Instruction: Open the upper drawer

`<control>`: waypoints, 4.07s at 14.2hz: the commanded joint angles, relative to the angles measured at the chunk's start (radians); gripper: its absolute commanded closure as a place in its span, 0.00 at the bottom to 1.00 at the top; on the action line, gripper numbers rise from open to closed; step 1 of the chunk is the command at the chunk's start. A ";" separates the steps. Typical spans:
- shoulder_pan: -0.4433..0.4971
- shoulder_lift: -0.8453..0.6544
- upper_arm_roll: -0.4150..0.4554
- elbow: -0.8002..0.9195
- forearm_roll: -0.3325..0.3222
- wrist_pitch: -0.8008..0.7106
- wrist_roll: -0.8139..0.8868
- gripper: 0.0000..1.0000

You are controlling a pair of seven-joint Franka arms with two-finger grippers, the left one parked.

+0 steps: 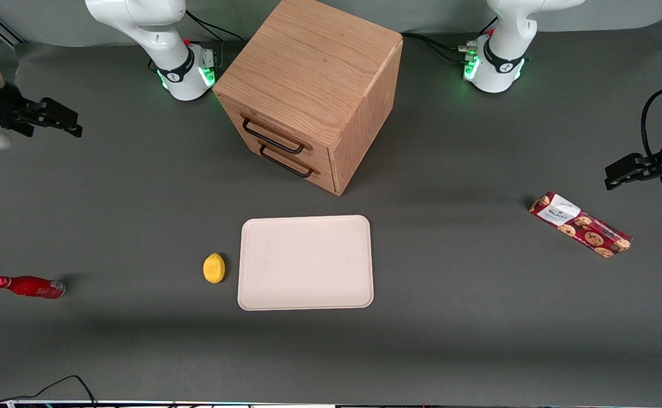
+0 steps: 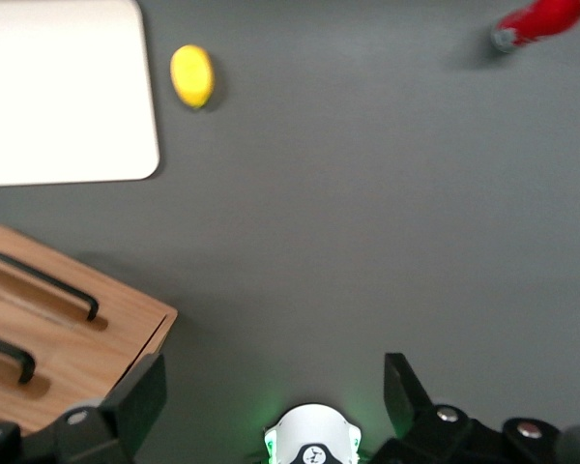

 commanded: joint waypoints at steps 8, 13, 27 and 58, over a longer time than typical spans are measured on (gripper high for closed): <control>0.008 0.099 0.314 0.037 0.192 -0.027 -0.324 0.00; 0.010 0.237 0.374 0.017 0.255 0.039 -0.534 0.00; 0.035 0.297 0.416 -0.217 0.267 0.367 -0.516 0.00; 0.019 0.506 0.363 -0.106 0.133 0.505 -0.531 0.00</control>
